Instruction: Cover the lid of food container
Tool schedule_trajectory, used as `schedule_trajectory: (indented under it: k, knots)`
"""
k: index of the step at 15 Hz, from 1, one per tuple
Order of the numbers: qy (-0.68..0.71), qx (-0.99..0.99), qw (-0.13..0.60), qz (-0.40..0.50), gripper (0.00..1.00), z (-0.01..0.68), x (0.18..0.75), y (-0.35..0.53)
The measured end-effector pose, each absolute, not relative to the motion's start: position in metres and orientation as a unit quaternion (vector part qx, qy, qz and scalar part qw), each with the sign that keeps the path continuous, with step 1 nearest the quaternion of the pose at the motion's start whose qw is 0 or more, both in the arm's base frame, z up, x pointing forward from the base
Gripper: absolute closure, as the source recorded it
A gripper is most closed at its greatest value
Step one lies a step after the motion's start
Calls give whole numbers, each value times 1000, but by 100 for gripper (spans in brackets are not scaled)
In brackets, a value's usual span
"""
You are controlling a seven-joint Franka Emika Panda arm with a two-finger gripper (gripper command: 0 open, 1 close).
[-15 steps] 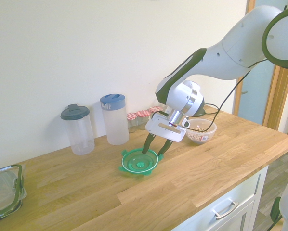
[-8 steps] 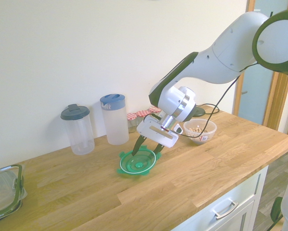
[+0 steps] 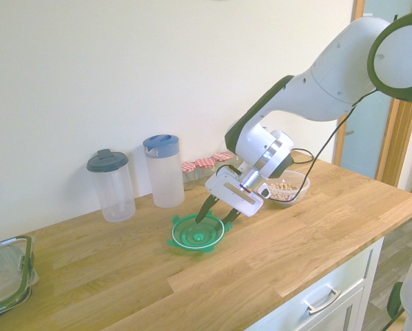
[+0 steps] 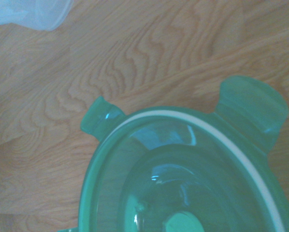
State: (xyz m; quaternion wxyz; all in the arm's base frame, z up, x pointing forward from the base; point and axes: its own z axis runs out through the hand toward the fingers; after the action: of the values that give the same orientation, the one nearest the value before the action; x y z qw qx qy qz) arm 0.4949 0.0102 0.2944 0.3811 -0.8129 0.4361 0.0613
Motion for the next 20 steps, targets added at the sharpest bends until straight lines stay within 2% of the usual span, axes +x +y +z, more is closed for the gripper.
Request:
schedule_trajectory:
  k: [11,20]
  knots:
    - [439,-800,404,60,100,271,481,20]
    - [429,-816,382,70,100,281,480,31]
